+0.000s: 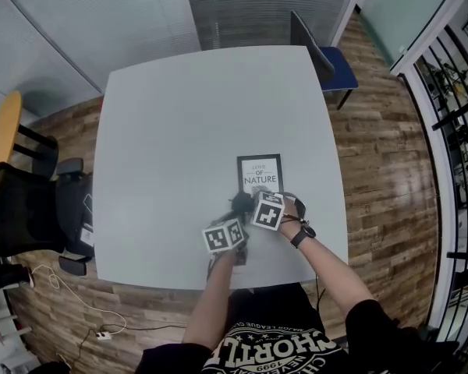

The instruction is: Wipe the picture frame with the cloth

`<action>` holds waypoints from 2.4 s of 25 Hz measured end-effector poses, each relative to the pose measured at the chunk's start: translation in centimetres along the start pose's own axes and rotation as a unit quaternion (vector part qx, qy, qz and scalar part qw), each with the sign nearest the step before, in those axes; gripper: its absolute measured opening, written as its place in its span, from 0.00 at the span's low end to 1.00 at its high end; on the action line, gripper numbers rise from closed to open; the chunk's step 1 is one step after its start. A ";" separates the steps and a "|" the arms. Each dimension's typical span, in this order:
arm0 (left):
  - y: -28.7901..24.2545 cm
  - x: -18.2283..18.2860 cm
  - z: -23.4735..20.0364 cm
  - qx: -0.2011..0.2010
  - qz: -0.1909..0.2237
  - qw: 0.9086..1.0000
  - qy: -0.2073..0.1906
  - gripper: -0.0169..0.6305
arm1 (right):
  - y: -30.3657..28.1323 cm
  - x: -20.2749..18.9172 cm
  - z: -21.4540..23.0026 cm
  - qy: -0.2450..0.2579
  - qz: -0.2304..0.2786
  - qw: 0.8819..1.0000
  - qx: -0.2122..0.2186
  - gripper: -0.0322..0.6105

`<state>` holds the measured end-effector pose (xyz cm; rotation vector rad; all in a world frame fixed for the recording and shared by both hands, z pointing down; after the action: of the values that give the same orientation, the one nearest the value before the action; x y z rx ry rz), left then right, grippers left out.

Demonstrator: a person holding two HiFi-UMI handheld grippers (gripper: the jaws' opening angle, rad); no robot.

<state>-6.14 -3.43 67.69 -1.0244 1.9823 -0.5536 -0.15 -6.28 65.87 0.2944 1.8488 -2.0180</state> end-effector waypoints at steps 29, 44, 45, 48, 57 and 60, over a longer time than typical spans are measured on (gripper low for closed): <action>2.3 -0.2 -0.1 -0.009 -0.018 0.999 -0.049 0.02 | 5.8 -9.5 0.3 -0.341 0.199 0.892 -0.217 0.16; 19.2 4.2 10.7 -0.105 0.213 0.946 -0.219 0.02 | 23.3 -1.6 -10.9 -0.279 0.441 0.774 -0.360 0.16; 20.5 4.5 11.4 -0.108 0.230 0.940 -0.229 0.02 | 24.1 -1.3 -11.8 -0.275 0.445 0.768 -0.370 0.16; 23.9 5.0 13.1 -0.107 0.274 0.919 -0.263 0.02 | 25.9 -0.7 -14.5 -0.268 0.459 0.748 -0.398 0.16; 29.1 5.4 14.5 -0.065 0.345 0.877 -0.329 0.02 | 27.1 0.6 -18.4 -0.257 0.446 0.729 -0.450 0.16; 28.7 4.4 14.7 -0.074 0.330 0.877 -0.341 0.02 | 27.2 0.4 -18.9 -0.261 0.441 0.728 -0.457 0.16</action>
<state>-8.74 9.23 37.81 -0.4557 1.5800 0.3151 8.84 10.85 38.94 0.2042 1.5981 -0.3700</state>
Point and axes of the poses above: the fingertips, and each gripper's own axes: y backward along the fingers, z to its right, x out of its top, the point moved 5 cm from there along y, backward along the fingers, and after that the axes turned 1 degree about y, right-handed, at the moved point
